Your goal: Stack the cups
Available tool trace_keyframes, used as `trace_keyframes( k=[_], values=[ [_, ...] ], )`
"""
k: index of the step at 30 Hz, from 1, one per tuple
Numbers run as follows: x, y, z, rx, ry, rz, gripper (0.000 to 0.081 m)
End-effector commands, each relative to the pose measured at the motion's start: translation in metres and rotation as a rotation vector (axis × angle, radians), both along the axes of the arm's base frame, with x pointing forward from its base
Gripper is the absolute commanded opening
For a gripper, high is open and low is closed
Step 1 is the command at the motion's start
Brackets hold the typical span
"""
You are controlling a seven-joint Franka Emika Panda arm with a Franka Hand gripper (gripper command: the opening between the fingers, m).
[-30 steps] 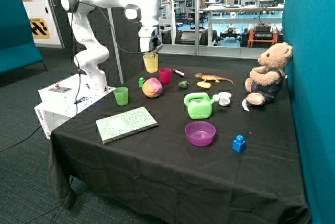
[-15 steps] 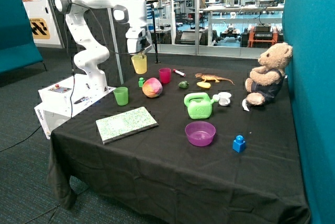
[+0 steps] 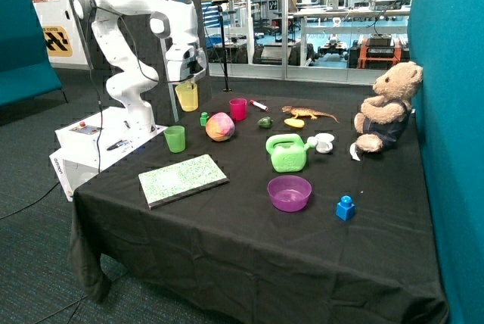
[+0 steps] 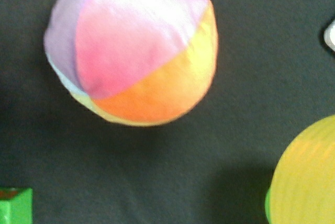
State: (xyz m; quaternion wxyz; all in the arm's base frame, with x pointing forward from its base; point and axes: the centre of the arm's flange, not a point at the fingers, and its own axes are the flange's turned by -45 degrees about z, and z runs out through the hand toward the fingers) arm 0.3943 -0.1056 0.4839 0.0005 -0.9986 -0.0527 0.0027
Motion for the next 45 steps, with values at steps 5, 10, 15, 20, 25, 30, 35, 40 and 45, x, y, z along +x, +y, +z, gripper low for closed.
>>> trace_keyframes(
  k=[5, 10, 15, 20, 25, 30, 35, 40, 45],
  values=[
    [-0.028, -0.028, -0.022, -0.0007, -0.0055, -0.019, 0.0],
    [-0.031, -0.034, -0.027, -0.0007, -0.0055, -0.022, 0.0],
    [-0.034, -0.039, -0.032, -0.0007, -0.0055, -0.022, 0.0],
    [-0.035, -0.045, -0.036, -0.0007, -0.0055, -0.028, 0.0],
    [-0.038, -0.049, -0.04, -0.0007, -0.0055, -0.034, 0.0],
    [-0.044, -0.053, -0.045, -0.0007, -0.0055, -0.036, 0.0],
    [-0.047, -0.056, -0.047, -0.0007, -0.0055, -0.04, 0.0],
    [-0.051, -0.06, -0.048, -0.0008, -0.0055, -0.049, 0.0],
    [-0.055, -0.061, -0.056, -0.0008, -0.0055, -0.079, 0.0]
  ],
)
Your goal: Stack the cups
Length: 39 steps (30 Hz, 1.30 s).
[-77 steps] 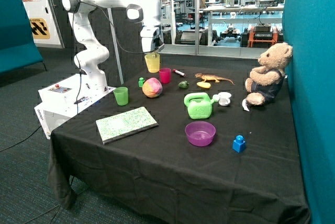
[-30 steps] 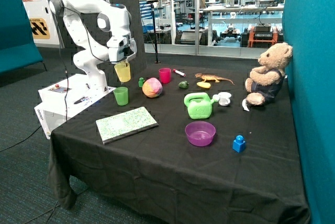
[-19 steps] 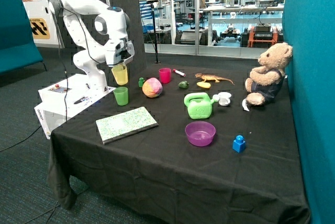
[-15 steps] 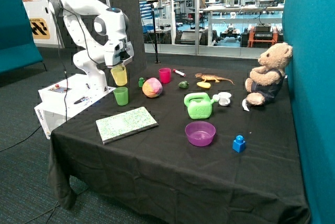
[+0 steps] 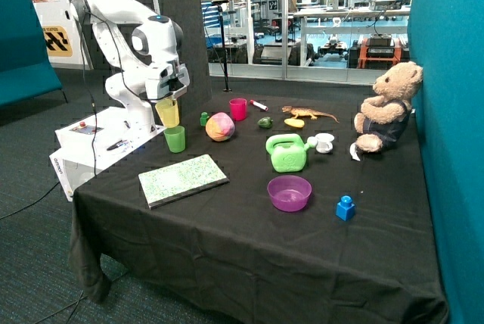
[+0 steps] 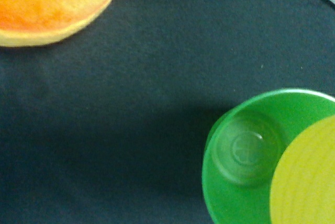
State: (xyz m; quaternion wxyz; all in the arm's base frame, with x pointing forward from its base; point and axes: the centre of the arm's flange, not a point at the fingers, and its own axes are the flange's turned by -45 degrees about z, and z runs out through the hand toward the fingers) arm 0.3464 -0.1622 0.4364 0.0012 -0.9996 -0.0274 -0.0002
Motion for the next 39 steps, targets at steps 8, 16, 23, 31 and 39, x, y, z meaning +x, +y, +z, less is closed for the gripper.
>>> trace_keyframes(
  k=[8, 16, 23, 31, 39],
  values=[
    [-0.008, 0.003, -0.016, -0.0024, 0.0003, 0.027, 0.0],
    [-0.002, 0.01, -0.025, -0.0024, 0.0003, 0.041, 0.0],
    [-0.002, 0.013, -0.033, -0.0024, 0.0003, 0.046, 0.0],
    [-0.005, 0.014, -0.04, -0.0024, 0.0003, 0.052, 0.0],
    [-0.004, 0.008, -0.045, -0.0024, 0.0003, 0.055, 0.0]
  ],
)
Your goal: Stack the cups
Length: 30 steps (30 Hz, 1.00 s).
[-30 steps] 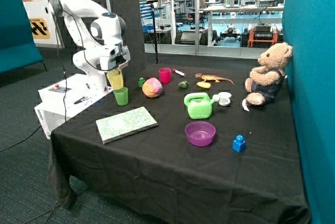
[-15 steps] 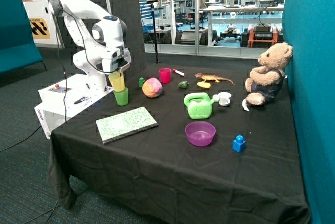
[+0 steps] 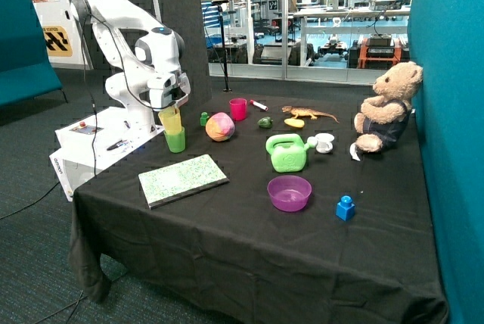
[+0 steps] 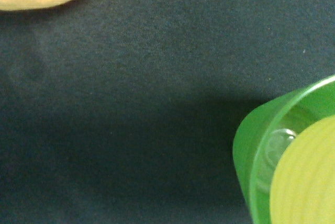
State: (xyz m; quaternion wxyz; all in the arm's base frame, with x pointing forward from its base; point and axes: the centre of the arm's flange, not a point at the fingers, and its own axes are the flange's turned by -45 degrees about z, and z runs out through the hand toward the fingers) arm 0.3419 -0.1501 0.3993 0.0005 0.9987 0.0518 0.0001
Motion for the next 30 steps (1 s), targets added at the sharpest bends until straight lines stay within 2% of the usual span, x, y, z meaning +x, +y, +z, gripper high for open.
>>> trace_keyframes(
  k=[1, 14, 30],
  values=[
    [0.001, -0.004, -0.008, 0.001, 0.0003, 0.008, 0.0],
    [0.01, -0.004, -0.014, 0.001, 0.0004, 0.044, 0.0],
    [-0.003, 0.01, -0.026, 0.001, 0.0004, 0.068, 0.0]
  ],
)
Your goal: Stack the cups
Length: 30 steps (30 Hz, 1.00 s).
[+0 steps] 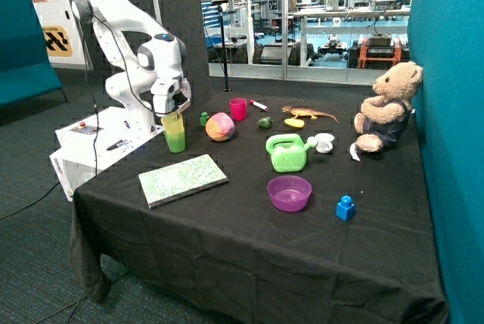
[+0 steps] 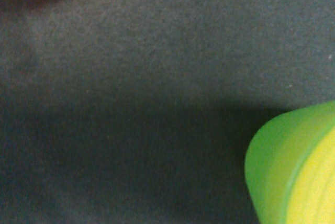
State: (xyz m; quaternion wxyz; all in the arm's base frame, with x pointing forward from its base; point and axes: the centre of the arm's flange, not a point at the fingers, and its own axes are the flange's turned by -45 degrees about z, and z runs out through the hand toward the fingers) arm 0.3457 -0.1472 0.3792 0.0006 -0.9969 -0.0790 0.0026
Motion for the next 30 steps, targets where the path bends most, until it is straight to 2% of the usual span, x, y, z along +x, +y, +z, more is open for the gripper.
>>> trace_keyframes(
  k=[1, 9, 10, 14, 18, 20, 24, 30],
  values=[
    [-0.007, 0.008, -0.006, -0.0008, -0.0053, 0.013, 0.0],
    [-0.005, 0.003, -0.007, -0.0008, -0.0053, -0.011, 0.0],
    [-0.004, 0.001, -0.007, -0.0008, -0.0053, -0.01, 0.0022],
    [-0.001, -0.001, -0.005, -0.0008, -0.0053, -0.005, 0.0292],
    [0.001, 0.0, -0.004, -0.0008, -0.0053, 0.009, 0.0517],
    [0.002, 0.001, -0.004, -0.0008, -0.0053, 0.013, 0.0564],
    [0.003, 0.001, -0.003, -0.0007, -0.0053, 0.023, 0.0607],
    [0.006, 0.002, -0.002, -0.0007, -0.0054, 0.032, 0.0625]
  ],
)
